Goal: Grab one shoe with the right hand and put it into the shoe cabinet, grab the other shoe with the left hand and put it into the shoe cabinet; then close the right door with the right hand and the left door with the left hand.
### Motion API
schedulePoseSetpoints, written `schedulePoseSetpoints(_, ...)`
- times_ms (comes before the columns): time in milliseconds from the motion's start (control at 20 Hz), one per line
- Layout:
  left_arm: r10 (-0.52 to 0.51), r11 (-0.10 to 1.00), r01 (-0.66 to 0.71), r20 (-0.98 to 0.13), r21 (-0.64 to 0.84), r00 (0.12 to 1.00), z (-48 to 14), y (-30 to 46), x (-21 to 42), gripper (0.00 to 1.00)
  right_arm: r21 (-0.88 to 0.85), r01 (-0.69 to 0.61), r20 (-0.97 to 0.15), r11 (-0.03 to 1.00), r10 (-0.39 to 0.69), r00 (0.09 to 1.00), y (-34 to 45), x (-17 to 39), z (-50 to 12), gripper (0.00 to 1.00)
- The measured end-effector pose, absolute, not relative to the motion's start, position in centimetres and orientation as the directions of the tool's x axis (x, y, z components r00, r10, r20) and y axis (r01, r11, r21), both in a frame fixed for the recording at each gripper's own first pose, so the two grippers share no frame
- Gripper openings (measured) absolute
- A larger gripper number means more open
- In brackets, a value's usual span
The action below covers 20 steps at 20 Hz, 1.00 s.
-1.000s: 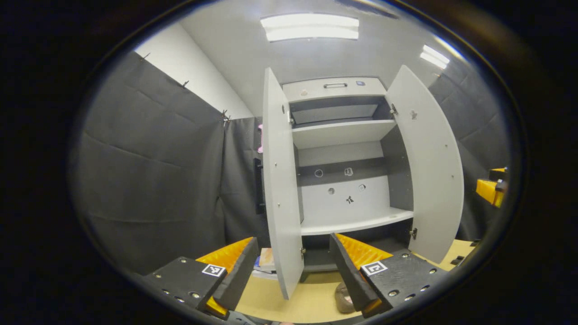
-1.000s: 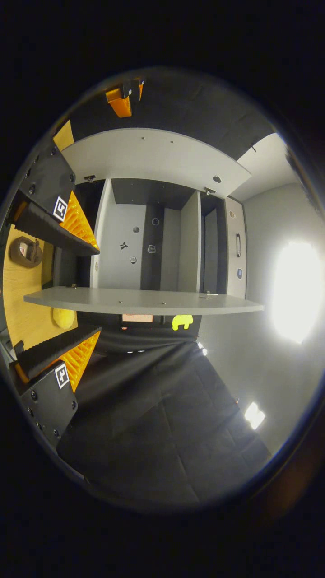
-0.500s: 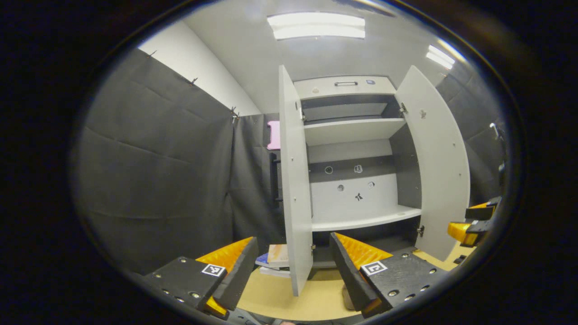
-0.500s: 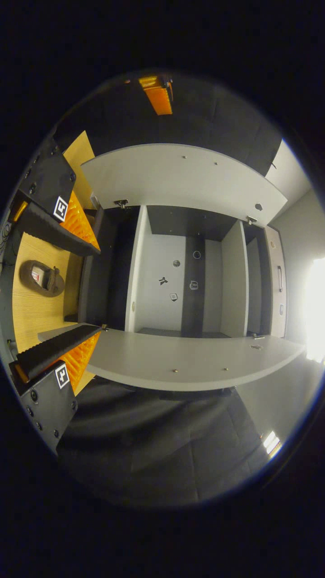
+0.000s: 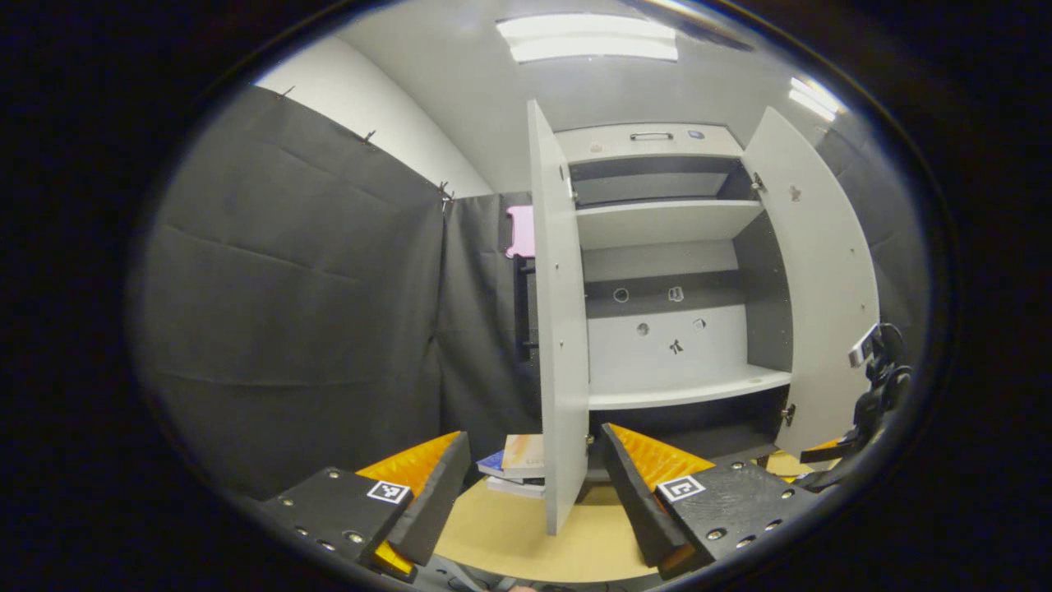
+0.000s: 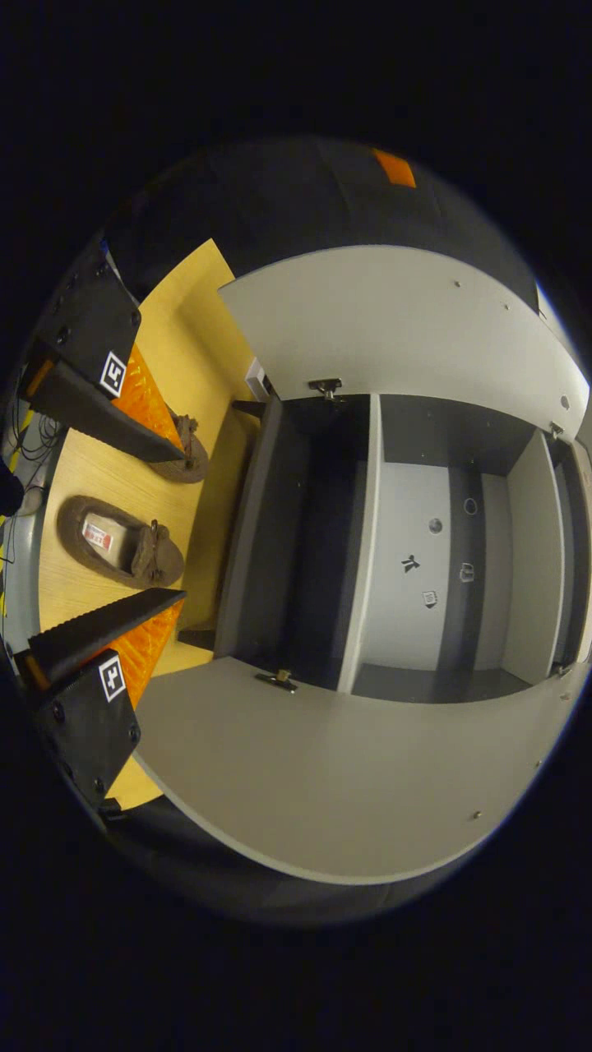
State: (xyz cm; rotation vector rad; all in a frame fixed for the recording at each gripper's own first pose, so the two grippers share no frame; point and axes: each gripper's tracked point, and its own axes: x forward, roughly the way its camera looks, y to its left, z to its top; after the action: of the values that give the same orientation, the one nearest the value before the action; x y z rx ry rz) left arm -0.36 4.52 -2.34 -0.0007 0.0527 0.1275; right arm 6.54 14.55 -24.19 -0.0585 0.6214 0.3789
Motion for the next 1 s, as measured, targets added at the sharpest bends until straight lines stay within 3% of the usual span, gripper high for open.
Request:
schedulePoseSetpoints(50, 0.131, 0.991, -0.131, -0.055, 0.009, 0.990, -2.5, 4.5, 0.0, 0.93, 0.076, -0.366, -0.604, 0.927, 0.335, 0.723, 14.9, 6.7, -25.5, 0.98)
schedulePoseSetpoints(350, 0.175, 0.984, -0.171, -0.093, 0.045, 0.980, -4.0, 5.3, 1.2, 0.93, 0.149, -0.366, -0.754, 0.919, 0.345, 0.559, 16.5, 6.8, -32.8, 0.98)
schedulePoseSetpoints(400, 0.181, 0.983, -0.177, -0.102, 0.051, 0.978, -4.2, 5.4, 1.4, 0.93, 0.161, -0.360, -0.777, 0.919, 0.343, 0.528, 16.6, 6.6, -33.9, 0.91)
schedulePoseSetpoints(600, 0.202, 0.978, -0.194, -0.119, 0.073, 0.972, -4.7, 5.5, 2.4, 0.93, 0.185, -0.332, -0.844, 0.925, 0.323, 0.428, 17.2, 6.5, -38.0, 0.85)
schedulePoseSetpoints(650, 0.200, 0.979, -0.191, -0.125, 0.075, 0.972, -4.9, 5.3, 2.6, 0.93, 0.185, -0.326, -0.855, 0.927, 0.316, 0.413, 17.3, 6.7, -39.0, 0.80)
schedulePoseSetpoints(700, 0.196, 0.979, -0.187, -0.134, 0.077, 0.971, -5.3, 5.0, 2.9, 1.00, 0.185, -0.323, -0.860, 0.928, 0.311, 0.404, 17.4, 6.7, -39.5, 0.86)
schedulePoseSetpoints(750, 0.192, 0.980, -0.182, -0.143, 0.082, 0.971, -5.6, 4.8, 3.1, 0.93, 0.182, -0.320, -0.870, 0.930, 0.304, 0.388, 17.3, 6.8, -40.0, 0.80)
schedulePoseSetpoints(850, 0.193, 0.979, -0.181, -0.149, 0.089, 0.970, -5.9, 4.8, 3.0, 0.93, 0.170, -0.324, -0.883, 0.931, 0.290, 0.369, 17.3, 6.5, -40.8, 0.59)
schedulePoseSetpoints(900, 0.190, 0.980, -0.179, -0.150, 0.086, 0.970, -6.0, 4.7, 3.0, 0.93, 0.167, -0.335, -0.885, 0.927, 0.291, 0.364, 17.5, 6.7, -41.0, 0.63)
schedulePoseSetpoints(950, 0.184, 0.982, -0.173, -0.155, 0.081, 0.971, -6.1, 4.6, 3.0, 1.00, 0.127, -0.349, -0.892, 0.928, 0.261, 0.368, 16.8, 6.7, -40.8, 0.56)
schedulePoseSetpoints(1000, 0.174, 0.983, -0.164, -0.159, 0.078, 0.972, -6.2, 4.5, 3.0, 0.93, 0.104, -0.345, -0.896, 0.933, 0.238, 0.374, 16.4, 7.1, -41.2, 0.39)
